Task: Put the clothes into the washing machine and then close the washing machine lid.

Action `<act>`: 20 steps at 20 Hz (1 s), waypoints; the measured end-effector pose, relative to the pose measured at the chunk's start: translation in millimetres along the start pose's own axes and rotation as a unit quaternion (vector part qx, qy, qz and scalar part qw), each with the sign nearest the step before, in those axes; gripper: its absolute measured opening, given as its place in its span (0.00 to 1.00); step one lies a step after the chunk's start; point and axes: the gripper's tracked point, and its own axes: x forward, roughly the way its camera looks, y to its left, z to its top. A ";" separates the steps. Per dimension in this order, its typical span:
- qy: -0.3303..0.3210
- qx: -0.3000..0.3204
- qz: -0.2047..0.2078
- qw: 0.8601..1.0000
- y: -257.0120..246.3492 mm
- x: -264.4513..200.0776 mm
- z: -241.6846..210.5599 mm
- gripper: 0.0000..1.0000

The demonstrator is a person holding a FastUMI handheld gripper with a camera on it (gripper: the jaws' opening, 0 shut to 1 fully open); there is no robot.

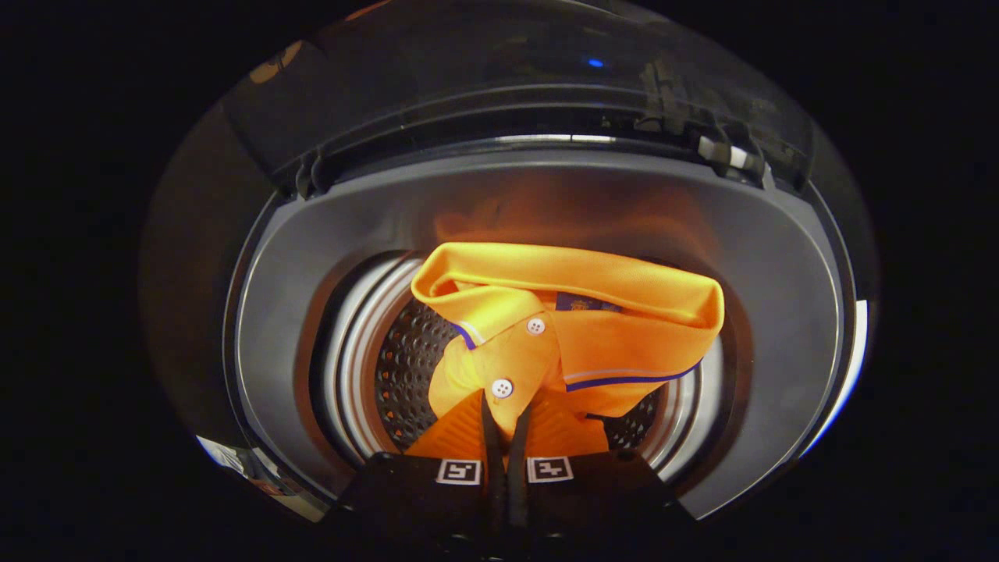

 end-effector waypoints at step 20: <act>-0.097 0.053 -0.018 0.994 11.6 -57.9 8.1 0.99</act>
